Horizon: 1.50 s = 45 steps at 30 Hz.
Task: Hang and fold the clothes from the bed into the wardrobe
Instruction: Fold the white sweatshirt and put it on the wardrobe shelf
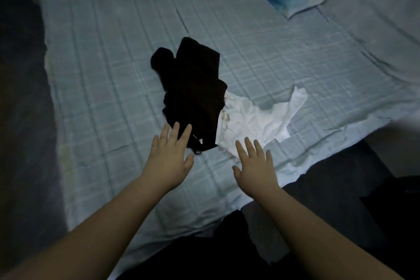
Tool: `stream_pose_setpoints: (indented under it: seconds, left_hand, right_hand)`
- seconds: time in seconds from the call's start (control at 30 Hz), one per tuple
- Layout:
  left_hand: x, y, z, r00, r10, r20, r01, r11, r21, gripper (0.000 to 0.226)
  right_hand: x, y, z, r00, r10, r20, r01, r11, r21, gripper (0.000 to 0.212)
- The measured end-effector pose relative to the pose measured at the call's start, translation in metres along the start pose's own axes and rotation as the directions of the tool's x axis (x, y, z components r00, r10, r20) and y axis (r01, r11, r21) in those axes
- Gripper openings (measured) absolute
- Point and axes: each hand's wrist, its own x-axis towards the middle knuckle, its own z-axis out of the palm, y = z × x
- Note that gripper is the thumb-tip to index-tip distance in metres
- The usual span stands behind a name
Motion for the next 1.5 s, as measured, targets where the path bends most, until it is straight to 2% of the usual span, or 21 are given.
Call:
stream_pose_setpoints:
  seconds: [0.13,0.27,0.4,0.5,0.63,0.7,0.8,0.87,0.93,1.0,1.07,1.17,1.27,1.33,1.37,1.43,1.5]
  left_hand:
    - [0.055,0.034,0.048,0.999,-0.043,0.023,0.044,0.999,-0.004,0.073]
    - [0.113,0.072,0.103,0.975,-0.152,0.162,0.149,0.988,0.032,0.075]
    - [0.159,0.109,0.143,0.928,-0.281,0.243,0.309,0.947,-0.086,0.082]
    - [0.191,0.112,0.174,0.883,-0.383,0.270,0.443,0.870,-0.215,0.081]
    - [0.224,0.101,0.211,0.800,-0.511,0.314,0.600,0.675,-0.430,0.086]
    - [0.236,0.100,0.225,0.799,-0.504,0.327,0.600,0.637,-0.485,0.089]
    - [0.242,0.106,0.235,0.810,-0.480,0.337,0.587,0.656,-0.475,0.092]
    - [0.240,0.108,0.236,0.836,-0.482,0.265,0.547,0.683,-0.484,0.095]
    - [0.236,0.107,0.234,0.864,-0.459,0.206,0.492,0.688,-0.533,0.099]
    - [0.230,0.105,0.231,0.889,-0.408,0.210,0.448,0.675,-0.587,0.099]
    - [0.223,0.104,0.225,0.896,-0.332,0.295,0.443,0.702,-0.557,0.089]
    - [0.214,0.104,0.218,0.884,-0.239,0.401,0.401,0.830,-0.389,0.047]
    - [0.199,0.103,0.213,0.894,-0.187,0.408,0.353,0.854,-0.382,0.019]
    - [0.184,0.099,0.212,0.895,-0.156,0.418,0.343,0.840,-0.421,0.021]
    - [0.176,0.095,0.209,0.890,-0.158,0.428,0.359,0.822,-0.442,0.024]
    - [0.160,0.084,0.203,0.874,-0.193,0.447,0.412,0.782,-0.467,0.026]
    - [0.145,0.068,0.196,0.845,-0.265,0.465,0.494,0.721,-0.485,0.018]
  right_hand:
    - [0.041,0.087,0.018,0.996,0.026,0.080,-0.022,0.999,-0.041,0.073]
    - [0.089,0.162,0.037,0.979,-0.037,0.198,0.043,0.999,-0.025,0.076]
    - [0.153,0.202,0.061,0.950,-0.149,0.273,0.161,0.987,-0.021,0.080]
    - [0.210,0.202,0.081,0.937,-0.246,0.250,0.213,0.965,0.151,0.083]
    - [0.288,0.169,0.110,0.944,-0.293,0.155,0.210,0.890,0.404,0.088]
    - [0.316,0.148,0.125,0.948,-0.278,0.155,0.170,0.854,0.492,0.091]
    - [0.326,0.132,0.142,0.947,-0.225,0.229,0.077,0.853,0.517,0.088]
    - [0.315,0.132,0.148,0.955,-0.197,0.223,0.059,0.861,0.505,0.075]
    - [0.295,0.136,0.151,0.954,-0.242,0.179,0.109,0.831,0.546,0.060]
    - [0.268,0.142,0.153,0.932,-0.312,0.182,0.143,0.781,0.608,0.048]
    - [0.240,0.148,0.157,0.917,-0.367,0.157,0.183,0.737,0.651,0.038]
    - [0.209,0.153,0.163,0.930,-0.347,0.122,0.178,0.714,0.677,0.027]
    - [0.190,0.155,0.166,0.912,-0.408,0.041,0.260,0.652,0.712,0.034]
    - [0.182,0.156,0.163,0.894,-0.448,-0.021,0.311,0.585,0.749,0.047]
    - [0.180,0.157,0.161,0.907,-0.420,-0.045,0.305,0.577,0.758,0.050]
    - [0.180,0.159,0.157,0.962,-0.267,-0.050,0.213,0.628,0.749,0.053]
    - [0.182,0.159,0.155,0.990,-0.133,0.053,0.053,0.685,0.727,0.059]
